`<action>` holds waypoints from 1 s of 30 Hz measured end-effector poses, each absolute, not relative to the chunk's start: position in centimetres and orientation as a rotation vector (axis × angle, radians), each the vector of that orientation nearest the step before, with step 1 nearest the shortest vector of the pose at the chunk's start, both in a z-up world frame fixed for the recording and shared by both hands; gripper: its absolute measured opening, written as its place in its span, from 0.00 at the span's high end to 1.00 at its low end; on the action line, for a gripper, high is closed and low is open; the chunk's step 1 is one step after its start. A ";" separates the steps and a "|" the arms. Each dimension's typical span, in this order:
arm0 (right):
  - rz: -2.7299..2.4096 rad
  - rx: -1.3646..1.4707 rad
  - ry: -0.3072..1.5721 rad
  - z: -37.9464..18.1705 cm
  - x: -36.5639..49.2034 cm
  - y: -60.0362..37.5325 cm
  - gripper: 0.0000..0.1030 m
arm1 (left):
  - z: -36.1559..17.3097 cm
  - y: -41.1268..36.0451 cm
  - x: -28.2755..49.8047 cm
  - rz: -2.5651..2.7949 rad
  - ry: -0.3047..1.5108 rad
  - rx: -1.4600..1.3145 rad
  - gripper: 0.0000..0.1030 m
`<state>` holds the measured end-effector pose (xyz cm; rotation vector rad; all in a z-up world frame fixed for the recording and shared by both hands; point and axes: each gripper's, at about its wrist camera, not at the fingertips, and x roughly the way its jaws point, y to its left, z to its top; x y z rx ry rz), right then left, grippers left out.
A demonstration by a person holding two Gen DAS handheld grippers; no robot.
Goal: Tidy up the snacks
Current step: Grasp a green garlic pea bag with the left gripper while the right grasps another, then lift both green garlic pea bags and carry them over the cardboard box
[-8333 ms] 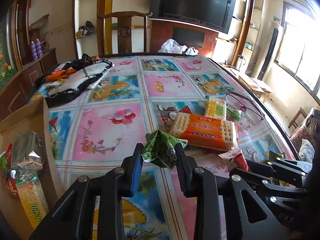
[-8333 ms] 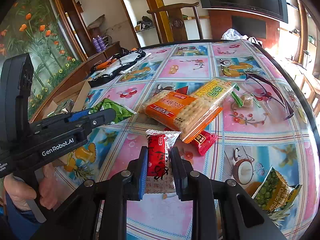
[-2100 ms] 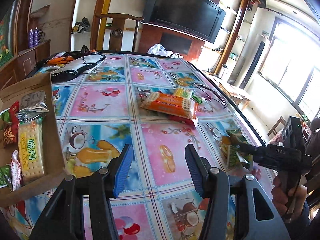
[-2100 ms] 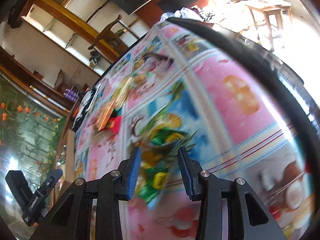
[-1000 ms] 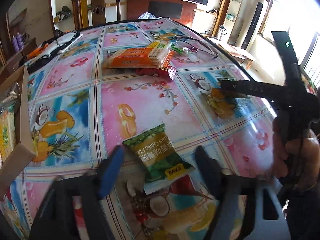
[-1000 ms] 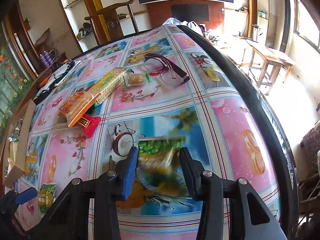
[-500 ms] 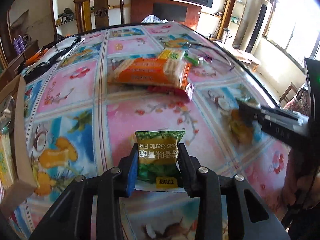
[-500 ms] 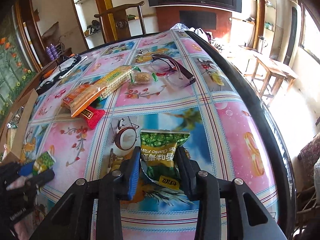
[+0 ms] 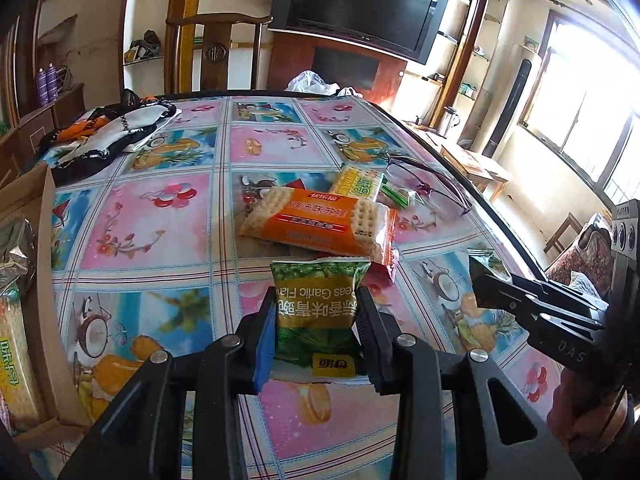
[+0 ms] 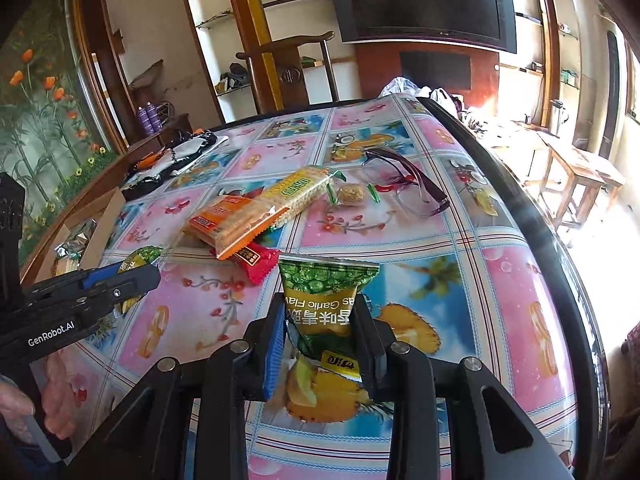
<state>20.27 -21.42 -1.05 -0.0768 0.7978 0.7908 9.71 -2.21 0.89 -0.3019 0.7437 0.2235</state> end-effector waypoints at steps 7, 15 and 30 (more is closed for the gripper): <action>0.793 -0.064 0.750 3.2 20.5 -17.1 0.68 | 1.2 -0.6 9.1 0.266 0.718 -0.333 0.66; 0.896 0.055 0.728 3.7 21.6 -12.2 0.68 | 1.2 1.4 8.7 0.314 0.713 -0.373 0.66; 0.969 0.032 0.789 1.9 21.1 -11.5 0.68 | 2.5 2.7 7.5 0.356 0.659 -0.367 0.65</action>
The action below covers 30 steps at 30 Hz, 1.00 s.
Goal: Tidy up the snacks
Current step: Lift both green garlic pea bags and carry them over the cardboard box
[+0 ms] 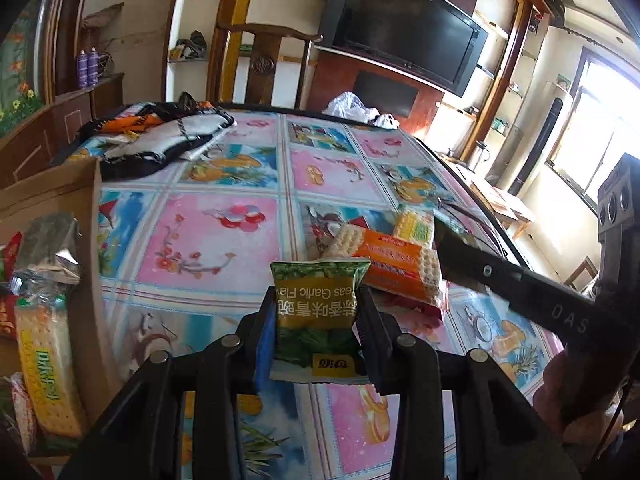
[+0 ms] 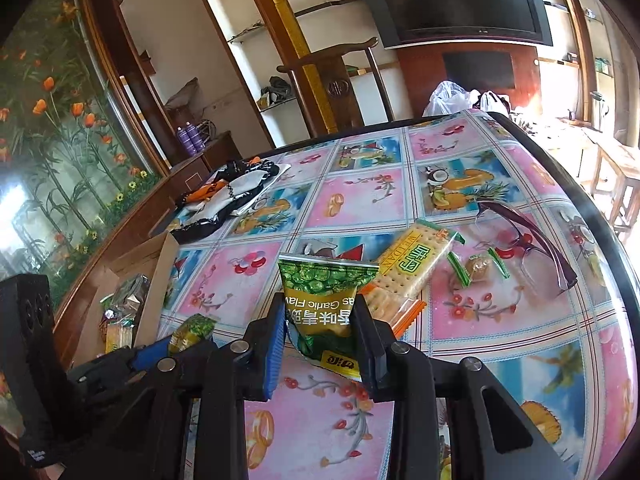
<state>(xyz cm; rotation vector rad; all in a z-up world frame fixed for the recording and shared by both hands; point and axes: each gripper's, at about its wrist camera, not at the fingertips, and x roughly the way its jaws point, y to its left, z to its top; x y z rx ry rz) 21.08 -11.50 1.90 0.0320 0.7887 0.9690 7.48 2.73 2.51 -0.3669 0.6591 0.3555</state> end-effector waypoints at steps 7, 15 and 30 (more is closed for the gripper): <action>0.995 -0.015 0.757 1.7 19.6 -10.4 0.68 | 3.8 4.9 5.6 0.450 0.596 -0.356 0.65; 1.039 -0.042 0.779 1.0 17.9 -8.5 0.67 | 4.3 8.3 3.4 0.525 0.566 -0.399 0.65; 1.259 -0.103 0.777 1.7 9.3 -0.2 0.67 | 4.4 15.1 -2.5 0.676 0.507 -0.519 0.65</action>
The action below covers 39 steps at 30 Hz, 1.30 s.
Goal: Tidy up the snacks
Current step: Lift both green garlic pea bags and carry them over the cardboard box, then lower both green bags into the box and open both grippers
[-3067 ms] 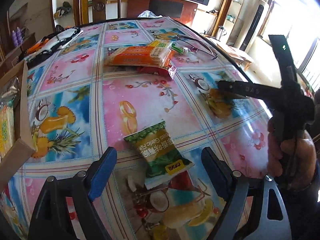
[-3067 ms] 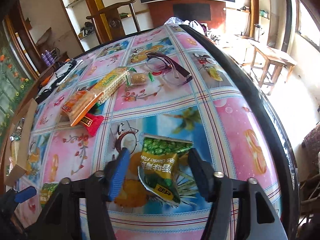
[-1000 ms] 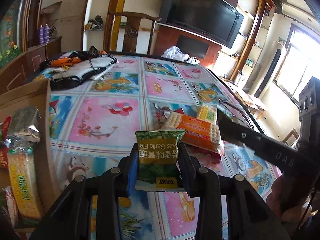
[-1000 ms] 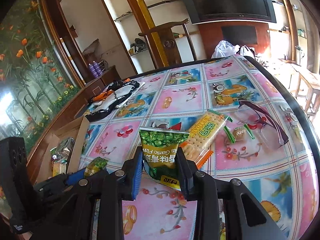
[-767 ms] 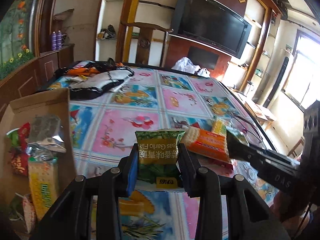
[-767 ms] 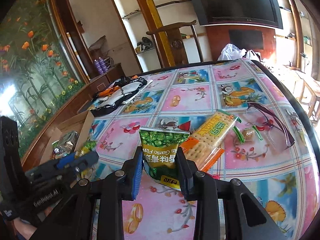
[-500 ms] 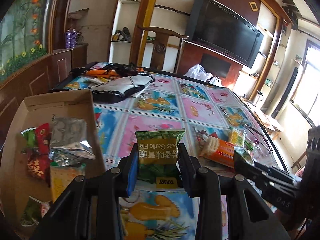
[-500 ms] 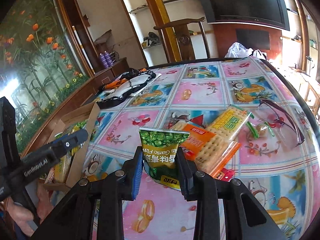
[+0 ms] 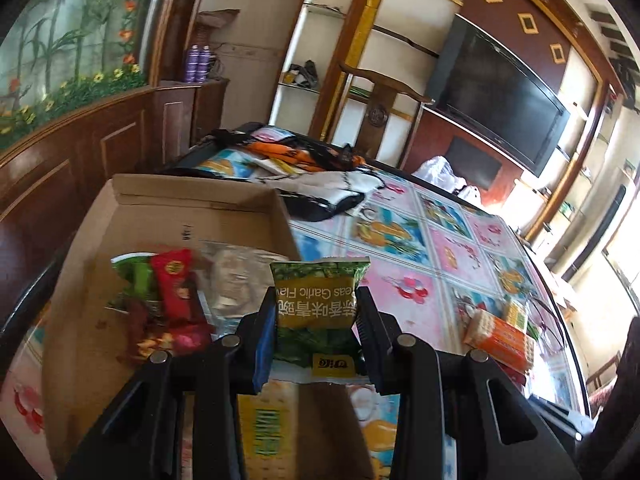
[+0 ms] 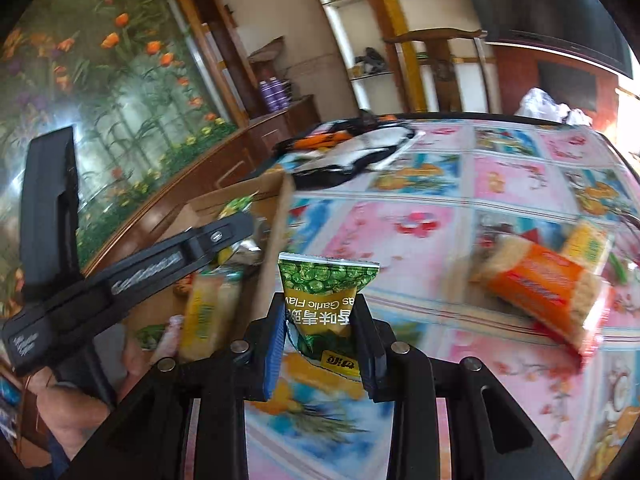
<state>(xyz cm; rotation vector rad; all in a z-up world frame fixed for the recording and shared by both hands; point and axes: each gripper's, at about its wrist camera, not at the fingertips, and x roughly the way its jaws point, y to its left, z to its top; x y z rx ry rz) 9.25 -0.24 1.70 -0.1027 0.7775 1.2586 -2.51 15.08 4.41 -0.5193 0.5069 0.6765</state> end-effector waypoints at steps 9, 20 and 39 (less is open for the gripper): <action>1.366 -0.172 0.781 1.1 4.8 4.1 0.67 | 3.5 19.2 -5.8 0.827 0.521 -0.589 0.65; 1.412 -0.240 0.793 0.0 2.4 6.9 0.67 | 2.4 21.5 -7.8 0.911 0.563 -0.640 0.65; 1.357 -0.230 0.849 0.5 5.3 12.9 0.67 | 1.9 22.1 -8.3 0.911 0.565 -0.678 0.65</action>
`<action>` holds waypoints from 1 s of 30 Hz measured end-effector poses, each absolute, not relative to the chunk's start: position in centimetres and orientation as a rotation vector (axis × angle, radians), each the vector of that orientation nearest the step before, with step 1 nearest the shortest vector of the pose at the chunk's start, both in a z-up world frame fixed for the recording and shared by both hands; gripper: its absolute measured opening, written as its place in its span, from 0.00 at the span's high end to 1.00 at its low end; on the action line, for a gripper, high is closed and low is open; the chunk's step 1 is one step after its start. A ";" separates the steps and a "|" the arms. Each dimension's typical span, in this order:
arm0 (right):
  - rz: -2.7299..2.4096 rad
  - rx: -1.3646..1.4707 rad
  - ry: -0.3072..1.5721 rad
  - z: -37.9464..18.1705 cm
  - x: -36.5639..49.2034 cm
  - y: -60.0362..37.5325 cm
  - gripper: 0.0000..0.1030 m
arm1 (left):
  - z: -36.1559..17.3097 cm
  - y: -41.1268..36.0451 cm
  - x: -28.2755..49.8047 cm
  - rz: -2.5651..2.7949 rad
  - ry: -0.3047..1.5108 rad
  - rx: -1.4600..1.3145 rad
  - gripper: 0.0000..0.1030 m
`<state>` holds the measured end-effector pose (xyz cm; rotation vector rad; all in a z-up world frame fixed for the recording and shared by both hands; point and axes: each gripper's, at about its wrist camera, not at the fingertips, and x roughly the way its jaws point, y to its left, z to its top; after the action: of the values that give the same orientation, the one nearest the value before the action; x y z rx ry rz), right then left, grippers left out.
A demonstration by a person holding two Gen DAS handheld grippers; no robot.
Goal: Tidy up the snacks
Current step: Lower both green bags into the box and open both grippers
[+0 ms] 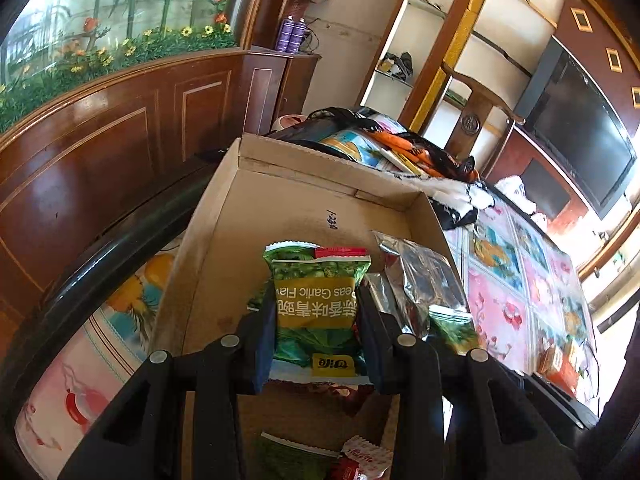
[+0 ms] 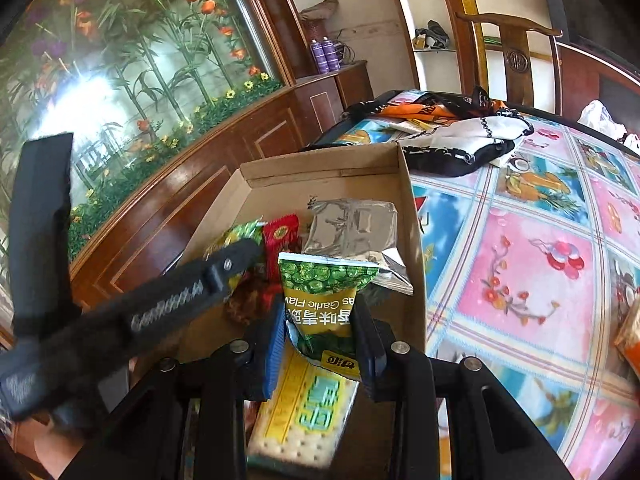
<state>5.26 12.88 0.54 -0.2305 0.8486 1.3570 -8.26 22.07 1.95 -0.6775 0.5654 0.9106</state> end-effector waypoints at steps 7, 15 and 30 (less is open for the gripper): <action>1.334 -0.261 0.892 -0.4 5.8 14.3 0.65 | 1.8 22.2 -8.2 0.910 0.572 -0.678 0.65; 1.367 -0.234 0.900 -0.4 5.9 13.8 0.63 | 1.8 21.9 -8.2 0.910 0.558 -0.678 0.63; 1.363 -0.228 0.791 2.3 5.3 10.9 0.48 | 3.9 20.0 -8.6 0.935 0.436 -0.588 0.46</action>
<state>5.35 10.91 2.32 -0.2275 0.7910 1.3628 -8.65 20.03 3.86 -0.5877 0.4361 0.9347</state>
